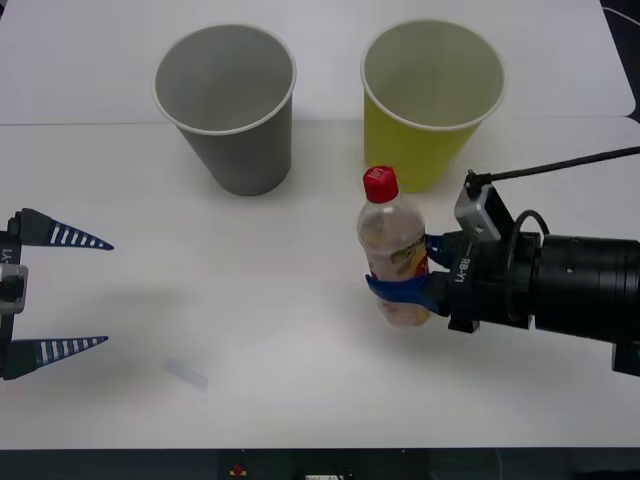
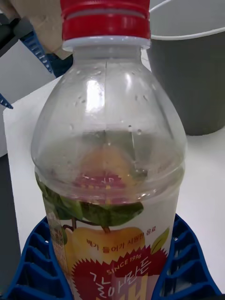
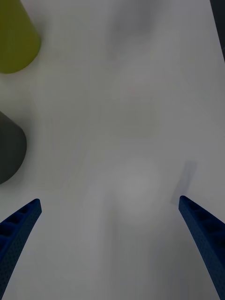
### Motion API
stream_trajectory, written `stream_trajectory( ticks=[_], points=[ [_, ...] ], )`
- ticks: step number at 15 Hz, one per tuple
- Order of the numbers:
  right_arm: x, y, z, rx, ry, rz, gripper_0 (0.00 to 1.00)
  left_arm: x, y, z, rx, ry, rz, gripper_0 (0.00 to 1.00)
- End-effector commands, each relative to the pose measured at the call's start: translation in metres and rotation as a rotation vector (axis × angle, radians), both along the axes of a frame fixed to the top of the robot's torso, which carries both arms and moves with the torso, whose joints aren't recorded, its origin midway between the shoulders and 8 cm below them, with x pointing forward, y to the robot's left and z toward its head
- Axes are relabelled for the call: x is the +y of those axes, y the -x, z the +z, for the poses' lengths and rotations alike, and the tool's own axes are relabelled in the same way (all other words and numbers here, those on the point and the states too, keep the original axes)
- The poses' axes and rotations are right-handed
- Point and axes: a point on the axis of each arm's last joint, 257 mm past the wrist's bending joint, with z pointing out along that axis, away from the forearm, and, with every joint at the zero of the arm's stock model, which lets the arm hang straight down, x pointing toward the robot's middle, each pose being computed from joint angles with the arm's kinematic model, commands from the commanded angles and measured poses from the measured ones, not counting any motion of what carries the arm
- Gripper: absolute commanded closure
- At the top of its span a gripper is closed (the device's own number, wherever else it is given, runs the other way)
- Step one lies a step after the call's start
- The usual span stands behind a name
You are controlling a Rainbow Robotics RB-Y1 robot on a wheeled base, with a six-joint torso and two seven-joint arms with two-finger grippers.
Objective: Put the can into the green bin and the plastic bottle into the gray bin
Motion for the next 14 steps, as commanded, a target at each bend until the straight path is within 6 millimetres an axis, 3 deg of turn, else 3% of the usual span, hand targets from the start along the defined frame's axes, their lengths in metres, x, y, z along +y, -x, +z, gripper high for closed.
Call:
stream_trajectory(
  ticks=[1,7,14],
  points=[
    [0.006,0.001,0.020,0.040,0.015,-0.026,1.00,0.000,0.000,0.000,0.000,0.000,0.000,0.00],
    [0.010,-0.008,0.058,0.024,0.127,-0.043,1.00,0.000,0.000,0.000,0.000,0.000,0.000,0.00],
    [0.020,-0.041,0.099,0.004,0.252,0.035,1.00,0.000,0.000,0.000,0.000,0.000,0.000,0.00]
  ],
)
